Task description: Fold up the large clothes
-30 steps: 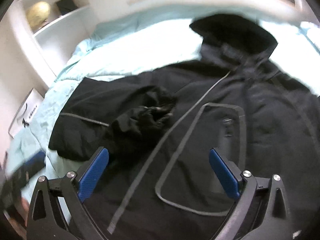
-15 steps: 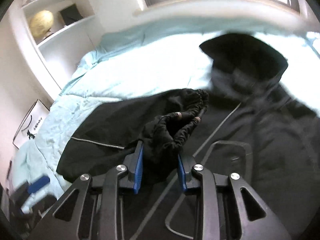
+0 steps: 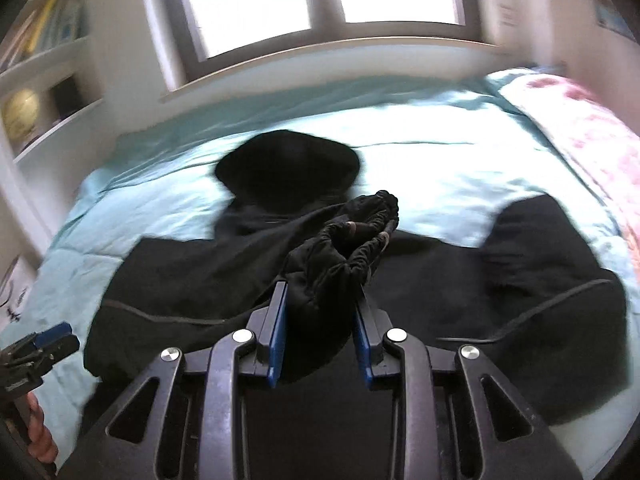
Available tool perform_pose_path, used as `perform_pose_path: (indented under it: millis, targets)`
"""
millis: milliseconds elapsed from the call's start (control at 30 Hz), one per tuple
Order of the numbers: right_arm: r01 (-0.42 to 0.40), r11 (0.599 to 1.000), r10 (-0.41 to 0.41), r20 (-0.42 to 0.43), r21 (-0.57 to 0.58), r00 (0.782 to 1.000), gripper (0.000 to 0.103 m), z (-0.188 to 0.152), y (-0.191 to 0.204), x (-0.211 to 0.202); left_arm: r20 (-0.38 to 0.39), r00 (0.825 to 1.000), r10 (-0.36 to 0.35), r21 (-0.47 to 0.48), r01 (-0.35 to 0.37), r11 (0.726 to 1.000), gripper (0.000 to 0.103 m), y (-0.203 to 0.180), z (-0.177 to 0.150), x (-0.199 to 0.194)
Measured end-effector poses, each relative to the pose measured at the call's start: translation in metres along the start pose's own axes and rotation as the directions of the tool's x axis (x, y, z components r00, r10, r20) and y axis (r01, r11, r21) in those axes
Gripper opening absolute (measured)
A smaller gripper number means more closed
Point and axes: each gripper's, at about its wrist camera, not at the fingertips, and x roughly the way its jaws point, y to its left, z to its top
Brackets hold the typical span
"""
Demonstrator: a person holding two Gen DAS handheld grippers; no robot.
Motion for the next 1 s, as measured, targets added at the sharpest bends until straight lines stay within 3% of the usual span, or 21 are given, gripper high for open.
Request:
perform_pose_path:
  millis: [167, 300, 400, 467, 600, 667, 767, 833, 900, 1000]
  targets:
    - [0.077, 0.996, -0.069, -0.153, 0.052, 0.986, 0.033, -0.032, -0.07, 0.044, -0.164, 0.986, 0.005, 0.013, -0.003, 1.0, 0.06, -0.01, -0.033, 0.076]
    - [0.063, 0.992, -0.034, -0.258, 0.106, 0.966, 0.036, -0.07, -0.102, 0.082, -0.17, 0.983, 0.066, 0.074, -0.054, 0.996, 0.06, -0.017, -0.041, 0.094]
    - [0.058, 0.993, -0.03, -0.252, 0.103, 0.967, 0.04, -0.07, -0.102, 0.071, -0.175, 0.981, 0.089, 0.107, -0.071, 0.992, 0.06, -0.023, -0.036, 0.084]
    - [0.09, 0.993, -0.072, -0.215, 0.074, 0.974, 0.045, -0.061, -0.096, 0.048, -0.169, 0.982, 0.089, 0.145, -0.065, 0.987, 0.06, -0.029, -0.028, 0.072]
    - [0.128, 0.991, -0.129, -0.047, -0.029, 0.99, 0.084, -0.037, -0.061, -0.006, -0.09, 0.992, 0.092, 0.229, -0.069, 0.971, 0.06, -0.057, -0.001, 0.038]
    - [0.119, 0.989, -0.12, -0.013, -0.084, 0.993, 0.085, -0.023, -0.033, -0.012, -0.088, 0.985, 0.146, 0.256, -0.12, 0.959, 0.061, -0.074, 0.009, 0.045]
    - [0.131, 0.981, -0.142, -0.071, -0.146, 0.987, 0.084, -0.019, -0.003, 0.025, -0.133, 0.978, 0.161, 0.267, -0.121, 0.956, 0.062, -0.083, 0.007, 0.077]
    - [0.173, 0.97, -0.198, -0.14, -0.169, 0.97, 0.083, -0.034, -0.002, 0.061, -0.232, 0.957, 0.173, 0.229, -0.119, 0.966, 0.062, -0.069, -0.012, 0.116]
    - [0.196, 0.965, -0.234, -0.238, -0.174, 0.943, 0.084, -0.063, -0.012, 0.105, -0.186, 0.975, 0.12, 0.178, -0.087, 0.98, 0.064, -0.055, -0.025, 0.127]
    - [0.146, 0.982, -0.168, -0.201, -0.12, 0.965, 0.085, -0.076, -0.024, 0.106, -0.17, 0.98, 0.105, 0.162, -0.077, 0.984, 0.064, -0.051, -0.026, 0.126]
